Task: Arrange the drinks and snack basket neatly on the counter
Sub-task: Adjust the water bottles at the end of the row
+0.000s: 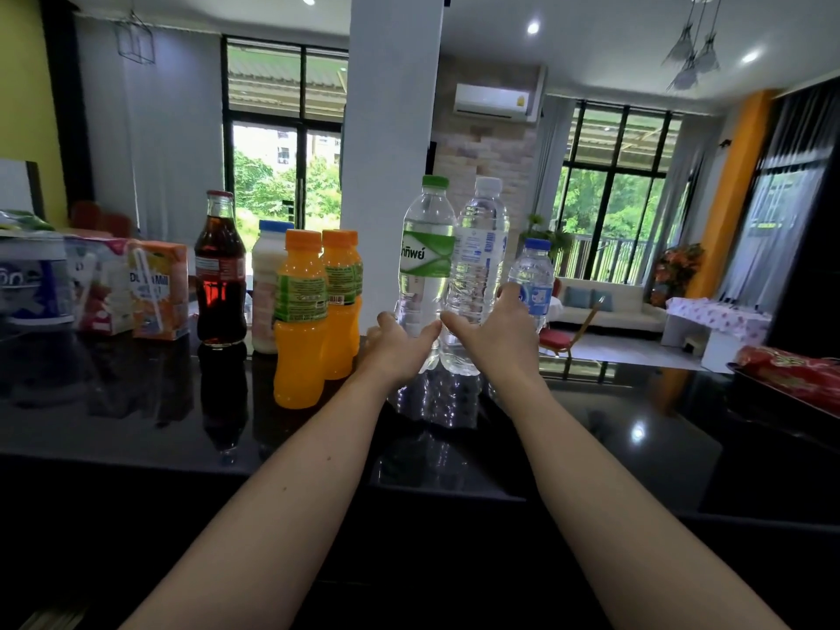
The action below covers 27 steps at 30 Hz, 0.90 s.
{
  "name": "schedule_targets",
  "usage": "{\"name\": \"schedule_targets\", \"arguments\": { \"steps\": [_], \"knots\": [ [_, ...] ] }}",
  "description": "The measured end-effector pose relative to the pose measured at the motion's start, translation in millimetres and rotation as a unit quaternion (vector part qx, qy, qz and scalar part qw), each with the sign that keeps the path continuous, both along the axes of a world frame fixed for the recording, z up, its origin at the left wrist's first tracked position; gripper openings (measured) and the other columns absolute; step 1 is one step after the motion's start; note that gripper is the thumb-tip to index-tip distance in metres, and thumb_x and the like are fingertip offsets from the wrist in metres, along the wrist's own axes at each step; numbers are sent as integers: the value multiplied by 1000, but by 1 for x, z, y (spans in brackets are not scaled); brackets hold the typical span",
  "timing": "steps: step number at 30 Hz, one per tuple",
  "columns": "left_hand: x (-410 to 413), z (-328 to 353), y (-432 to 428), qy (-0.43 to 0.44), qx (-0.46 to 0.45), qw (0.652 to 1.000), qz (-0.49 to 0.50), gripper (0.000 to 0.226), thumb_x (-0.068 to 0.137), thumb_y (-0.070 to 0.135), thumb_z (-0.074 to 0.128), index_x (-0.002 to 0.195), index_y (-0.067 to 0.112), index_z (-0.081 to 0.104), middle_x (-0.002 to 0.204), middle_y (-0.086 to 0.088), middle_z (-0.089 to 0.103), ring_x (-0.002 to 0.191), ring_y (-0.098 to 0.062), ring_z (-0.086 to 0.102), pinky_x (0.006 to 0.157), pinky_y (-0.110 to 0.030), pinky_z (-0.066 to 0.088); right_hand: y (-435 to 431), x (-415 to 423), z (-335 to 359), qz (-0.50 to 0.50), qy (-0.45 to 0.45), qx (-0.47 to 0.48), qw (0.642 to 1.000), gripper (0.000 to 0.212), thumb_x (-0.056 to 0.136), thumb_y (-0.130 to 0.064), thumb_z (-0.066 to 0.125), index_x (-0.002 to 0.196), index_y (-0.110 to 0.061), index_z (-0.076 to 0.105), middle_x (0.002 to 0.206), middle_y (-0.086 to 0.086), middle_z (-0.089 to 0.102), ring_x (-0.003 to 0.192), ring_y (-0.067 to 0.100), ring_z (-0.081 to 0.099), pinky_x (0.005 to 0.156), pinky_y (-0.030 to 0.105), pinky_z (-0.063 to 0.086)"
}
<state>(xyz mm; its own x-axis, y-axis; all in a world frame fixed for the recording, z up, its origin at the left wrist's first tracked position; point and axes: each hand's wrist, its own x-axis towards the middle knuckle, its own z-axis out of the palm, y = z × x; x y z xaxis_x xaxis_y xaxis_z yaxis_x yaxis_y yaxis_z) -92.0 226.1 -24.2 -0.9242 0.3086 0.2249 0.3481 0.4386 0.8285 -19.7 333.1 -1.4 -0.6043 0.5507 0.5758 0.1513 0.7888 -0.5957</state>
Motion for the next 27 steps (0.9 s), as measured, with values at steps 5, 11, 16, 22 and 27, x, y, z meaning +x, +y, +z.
{"name": "schedule_targets", "arguments": {
  "steps": [5, 11, 16, 22, 27],
  "knots": [
    [1, 3, 0, -17, 79, 997, -21, 63, 94, 36, 41, 147, 12, 17, 123, -13, 51, 99, -27, 50, 74, -34, 38, 2, 0, 2, -21, -17, -3, 1000, 80, 79, -49, 71, 136, -9, 32, 121, 14, 58, 108, 32, 57, 79, 37, 46],
    [1, -1, 0, 21, 47, 999, -12, 68, 89, 45, 47, 145, 16, 20, 133, -13, 47, 107, -30, 53, 79, -37, 48, 0, 0, 2, -19, -30, -24, 999, 64, 82, -39, 64, 129, -10, 31, 95, 7, 58, 80, 27, 54, 68, 34, 43],
    [1, -1, 1, 68, 5, 996, 50, 74, 86, 55, 56, 138, 13, 26, 137, -17, 40, 118, -33, 49, 94, -45, 47, -1, 0, 1, -4, -36, -29, 999, 63, 86, -37, 61, 131, -10, 27, 83, 1, 54, 77, 27, 54, 71, 35, 44],
    [0, -1, 3, 73, -5, 995, 63, 77, 83, 60, 57, 136, 14, 26, 136, -16, 39, 118, -33, 48, 91, -44, 48, -1, -3, -2, 1, -54, -43, 998, 75, 86, -48, 59, 137, -8, 20, 113, 16, 61, 97, 33, 60, 79, 39, 47],
    [1, -1, 4, 62, -15, 996, 62, 76, 86, 59, 53, 139, 16, 22, 141, -16, 34, 124, -33, 43, 96, -46, 45, 1, -2, -1, 8, -90, -59, 994, 85, 82, -51, 67, 139, -4, 25, 129, 18, 54, 115, 35, 55, 87, 39, 46]
  ]
}}
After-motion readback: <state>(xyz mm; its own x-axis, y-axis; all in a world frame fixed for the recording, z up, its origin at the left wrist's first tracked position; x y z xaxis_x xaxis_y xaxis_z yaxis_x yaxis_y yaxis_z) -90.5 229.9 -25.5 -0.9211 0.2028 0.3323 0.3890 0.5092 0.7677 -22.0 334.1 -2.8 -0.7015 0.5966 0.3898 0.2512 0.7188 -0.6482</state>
